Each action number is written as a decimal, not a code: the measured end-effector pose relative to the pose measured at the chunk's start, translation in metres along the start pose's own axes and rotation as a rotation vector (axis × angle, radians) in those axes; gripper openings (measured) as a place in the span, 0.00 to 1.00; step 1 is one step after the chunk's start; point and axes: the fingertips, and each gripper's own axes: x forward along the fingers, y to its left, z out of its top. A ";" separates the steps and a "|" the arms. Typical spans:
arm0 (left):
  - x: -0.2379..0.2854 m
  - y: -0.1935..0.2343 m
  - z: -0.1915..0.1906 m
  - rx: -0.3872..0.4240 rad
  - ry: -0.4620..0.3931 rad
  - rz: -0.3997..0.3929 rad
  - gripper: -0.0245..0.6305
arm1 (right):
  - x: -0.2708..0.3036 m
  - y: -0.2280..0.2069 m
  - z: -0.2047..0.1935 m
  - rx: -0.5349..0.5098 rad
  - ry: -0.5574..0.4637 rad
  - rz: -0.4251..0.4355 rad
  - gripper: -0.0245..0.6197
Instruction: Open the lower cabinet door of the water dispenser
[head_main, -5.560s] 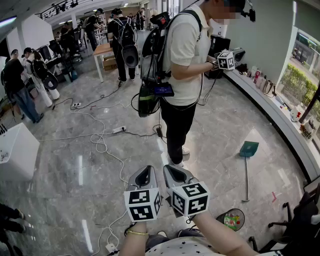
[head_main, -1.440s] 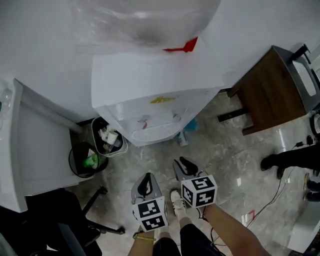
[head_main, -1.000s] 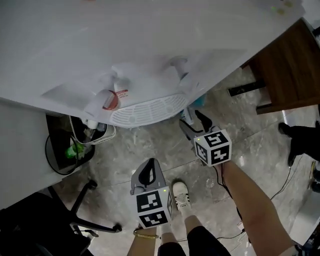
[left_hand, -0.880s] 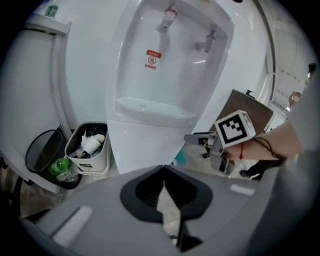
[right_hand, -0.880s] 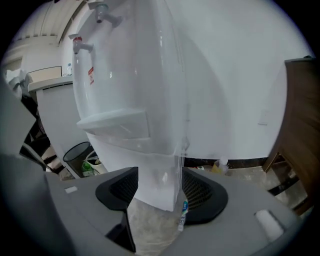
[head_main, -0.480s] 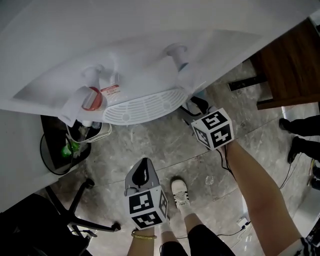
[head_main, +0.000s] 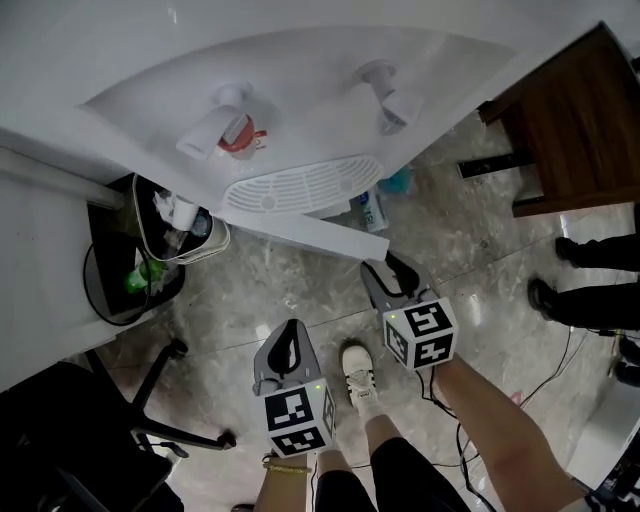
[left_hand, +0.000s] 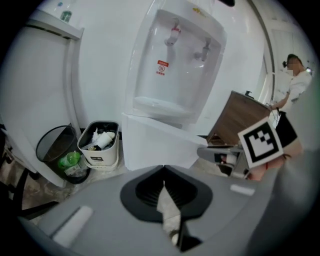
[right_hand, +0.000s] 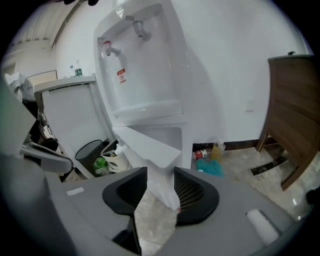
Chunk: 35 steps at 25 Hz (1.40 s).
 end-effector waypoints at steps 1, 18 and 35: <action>-0.007 0.003 -0.007 -0.003 0.000 0.000 0.05 | -0.009 0.015 -0.011 0.022 0.003 0.002 0.29; -0.084 0.089 -0.085 -0.104 0.043 0.089 0.05 | -0.050 0.188 -0.074 0.188 0.079 0.109 0.16; -0.091 0.069 -0.076 -0.087 0.058 0.053 0.05 | -0.082 0.196 -0.073 0.136 0.153 0.144 0.03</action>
